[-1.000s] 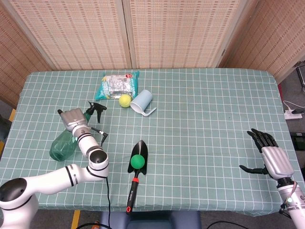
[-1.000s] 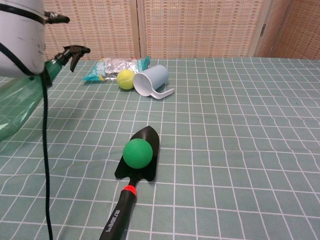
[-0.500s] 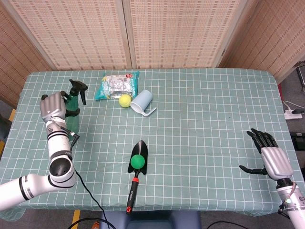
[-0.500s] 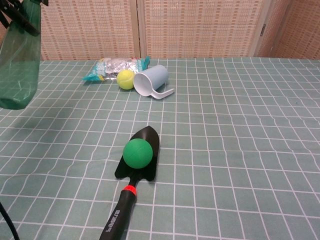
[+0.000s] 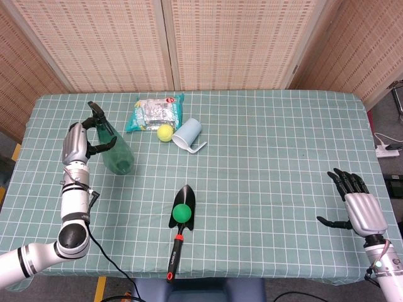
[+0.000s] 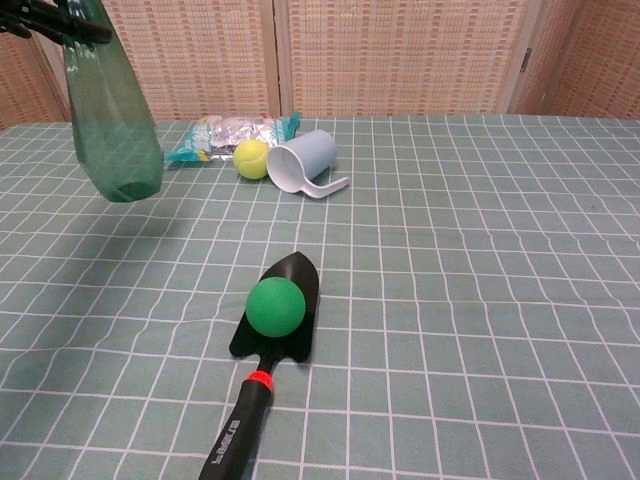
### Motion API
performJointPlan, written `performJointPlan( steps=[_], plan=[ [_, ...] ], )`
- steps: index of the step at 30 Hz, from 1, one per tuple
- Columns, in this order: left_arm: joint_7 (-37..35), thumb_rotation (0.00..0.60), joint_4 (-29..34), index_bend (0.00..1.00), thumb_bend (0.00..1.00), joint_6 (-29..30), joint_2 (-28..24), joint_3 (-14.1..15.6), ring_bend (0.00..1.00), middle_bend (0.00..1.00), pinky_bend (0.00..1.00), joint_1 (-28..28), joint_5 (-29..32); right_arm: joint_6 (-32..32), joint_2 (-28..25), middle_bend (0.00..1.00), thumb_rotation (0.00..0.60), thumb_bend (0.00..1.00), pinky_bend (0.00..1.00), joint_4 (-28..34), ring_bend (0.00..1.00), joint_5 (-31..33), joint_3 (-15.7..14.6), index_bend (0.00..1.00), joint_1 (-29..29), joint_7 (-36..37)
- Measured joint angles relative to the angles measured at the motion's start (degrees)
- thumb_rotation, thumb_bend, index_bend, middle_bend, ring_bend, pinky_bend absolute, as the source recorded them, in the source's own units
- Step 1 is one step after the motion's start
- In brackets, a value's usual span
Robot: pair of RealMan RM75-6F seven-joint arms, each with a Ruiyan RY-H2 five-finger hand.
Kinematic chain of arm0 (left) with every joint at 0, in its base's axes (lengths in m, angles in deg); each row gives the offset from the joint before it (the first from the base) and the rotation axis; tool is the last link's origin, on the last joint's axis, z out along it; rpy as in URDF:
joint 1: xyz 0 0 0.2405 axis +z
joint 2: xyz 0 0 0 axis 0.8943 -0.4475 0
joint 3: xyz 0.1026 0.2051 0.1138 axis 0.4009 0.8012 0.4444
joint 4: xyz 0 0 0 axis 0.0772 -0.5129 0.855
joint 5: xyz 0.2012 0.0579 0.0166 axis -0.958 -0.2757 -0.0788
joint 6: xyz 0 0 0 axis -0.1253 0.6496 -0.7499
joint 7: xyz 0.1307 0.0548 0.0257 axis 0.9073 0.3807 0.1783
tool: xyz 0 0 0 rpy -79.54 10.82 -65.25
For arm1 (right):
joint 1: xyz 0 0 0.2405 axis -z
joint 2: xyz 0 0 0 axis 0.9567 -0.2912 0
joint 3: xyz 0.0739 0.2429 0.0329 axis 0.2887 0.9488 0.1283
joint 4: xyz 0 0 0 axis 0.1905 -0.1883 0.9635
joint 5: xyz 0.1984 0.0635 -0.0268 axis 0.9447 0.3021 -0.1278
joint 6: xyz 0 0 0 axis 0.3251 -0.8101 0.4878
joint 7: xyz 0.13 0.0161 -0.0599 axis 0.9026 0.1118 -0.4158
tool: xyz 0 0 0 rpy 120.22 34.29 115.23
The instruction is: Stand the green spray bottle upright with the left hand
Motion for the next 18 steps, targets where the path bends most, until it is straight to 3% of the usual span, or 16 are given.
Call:
performJointPlan(
  steps=[8,18],
  plan=[
    [-17.5,0.6,-5.0,0.62,0.36,-1.2,4.5,4.9,0.17,0.42,0.0,2.6,-14.9,0.0,0.3,0.0,0.6,0.0,0.0,0.3,0.0,1.2,0.3,0.04,0.0,-1.1],
    [-30.5,0.6,-23.7,0.61,0.36,0.7,13.1,12.8,0.16,0.4,0.0,3.0,-31.6,0.2,0.8,0.0,0.6,0.0,0.0,0.1,0.0,2.5,0.7,0.04,0.0,-2.2]
  ],
)
